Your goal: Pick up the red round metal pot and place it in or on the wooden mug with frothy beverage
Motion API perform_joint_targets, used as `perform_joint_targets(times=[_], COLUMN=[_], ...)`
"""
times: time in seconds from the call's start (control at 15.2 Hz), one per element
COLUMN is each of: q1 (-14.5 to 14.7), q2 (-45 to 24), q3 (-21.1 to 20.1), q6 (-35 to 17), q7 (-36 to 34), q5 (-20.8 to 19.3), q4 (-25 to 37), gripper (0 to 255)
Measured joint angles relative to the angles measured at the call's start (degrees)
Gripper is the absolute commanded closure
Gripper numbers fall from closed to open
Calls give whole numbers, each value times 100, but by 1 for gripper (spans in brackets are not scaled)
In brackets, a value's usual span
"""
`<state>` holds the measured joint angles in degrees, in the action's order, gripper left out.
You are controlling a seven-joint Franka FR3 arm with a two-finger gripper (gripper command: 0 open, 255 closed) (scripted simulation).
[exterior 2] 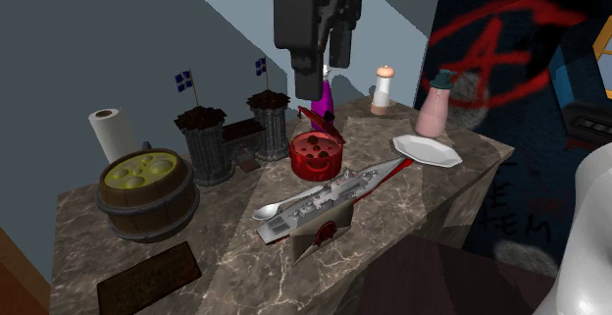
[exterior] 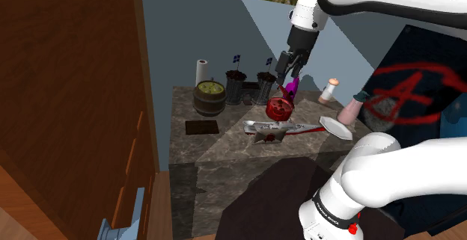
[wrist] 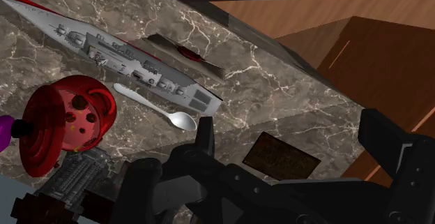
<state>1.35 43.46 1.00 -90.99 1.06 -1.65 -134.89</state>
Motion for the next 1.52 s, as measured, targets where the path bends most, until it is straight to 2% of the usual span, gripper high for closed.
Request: perform_joint_targets(times=[0.2,0.46,0.86,1.25,1.52], q1=[-62,-254,-425,-371,-178], q2=[-28,-167,-650,-1523,-2309], q3=[205,890,1946,3136,4000], q6=[-133,-567,-1167,-1682,-1822], q7=[138,628,1407,2390,3185], q5=[-6,-26,161,687,1350], q4=[-32,-134,-43,319,744], gripper=[0,0,0,0,0])
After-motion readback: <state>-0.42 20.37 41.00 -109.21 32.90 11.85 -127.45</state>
